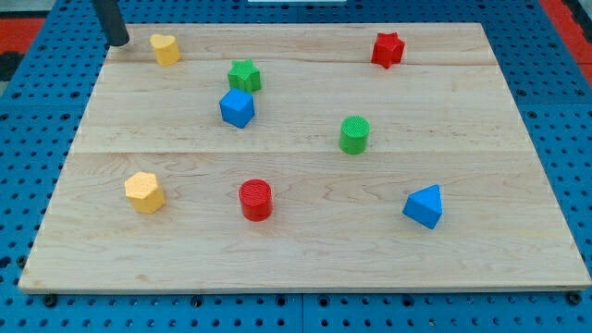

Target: Place the yellow heart towards the top of green star

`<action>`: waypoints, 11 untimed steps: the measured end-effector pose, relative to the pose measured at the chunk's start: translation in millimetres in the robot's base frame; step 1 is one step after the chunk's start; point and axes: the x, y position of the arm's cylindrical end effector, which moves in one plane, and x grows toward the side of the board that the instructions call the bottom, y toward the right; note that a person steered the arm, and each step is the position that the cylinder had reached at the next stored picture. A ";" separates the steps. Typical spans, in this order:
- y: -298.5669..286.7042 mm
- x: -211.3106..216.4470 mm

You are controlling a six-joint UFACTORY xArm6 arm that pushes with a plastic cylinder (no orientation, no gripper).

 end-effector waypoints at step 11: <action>151.2 18.0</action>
